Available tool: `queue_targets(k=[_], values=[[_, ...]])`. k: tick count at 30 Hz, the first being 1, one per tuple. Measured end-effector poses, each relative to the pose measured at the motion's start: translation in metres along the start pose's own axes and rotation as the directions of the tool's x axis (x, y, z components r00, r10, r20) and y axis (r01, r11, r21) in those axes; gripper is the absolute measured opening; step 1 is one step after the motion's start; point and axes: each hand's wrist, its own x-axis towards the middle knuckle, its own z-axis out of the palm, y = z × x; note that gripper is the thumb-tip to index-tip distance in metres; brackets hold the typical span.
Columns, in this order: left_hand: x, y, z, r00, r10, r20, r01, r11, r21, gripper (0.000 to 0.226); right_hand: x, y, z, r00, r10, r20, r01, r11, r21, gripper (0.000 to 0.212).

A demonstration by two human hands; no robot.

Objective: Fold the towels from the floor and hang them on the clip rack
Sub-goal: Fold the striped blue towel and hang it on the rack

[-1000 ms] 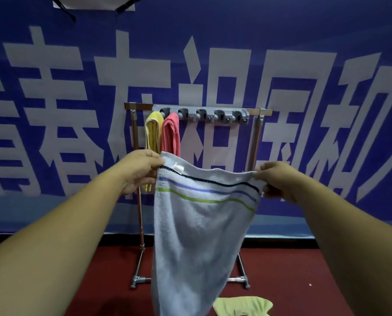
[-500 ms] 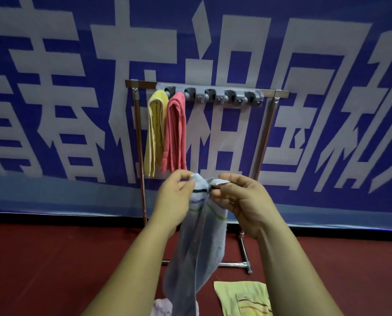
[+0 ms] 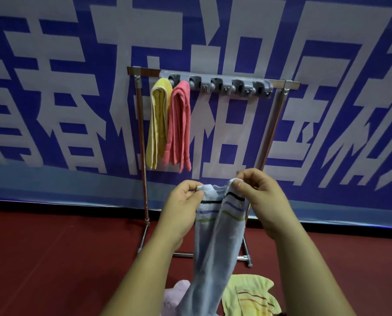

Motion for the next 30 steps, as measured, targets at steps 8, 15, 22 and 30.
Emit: queue_targets(k=[8,15,22,30], values=[[-0.007,-0.005,0.002,0.999,-0.026,0.03,0.027,0.999,-0.028,0.014,-0.005,0.012,0.002,0.981,0.042,0.19,-0.027,0.997,-0.079,0.016],[-0.016,0.001,0.004,0.996,-0.018,0.085,0.019,1.0,-0.018,0.012,-0.01,0.008,0.012,0.971,-0.028,0.238,0.058,0.991,-0.122,0.01],[-0.024,0.006,0.001,0.993,-0.025,0.113,0.032,0.998,-0.054,0.018,-0.016,0.004,0.024,0.974,-0.043,0.223,0.082,0.982,-0.168,0.009],[-0.031,0.004,0.0,0.993,0.002,0.116,0.002,0.999,-0.038,0.023,-0.021,-0.002,0.033,0.987,-0.051,0.155,0.083,0.975,-0.206,0.01]])
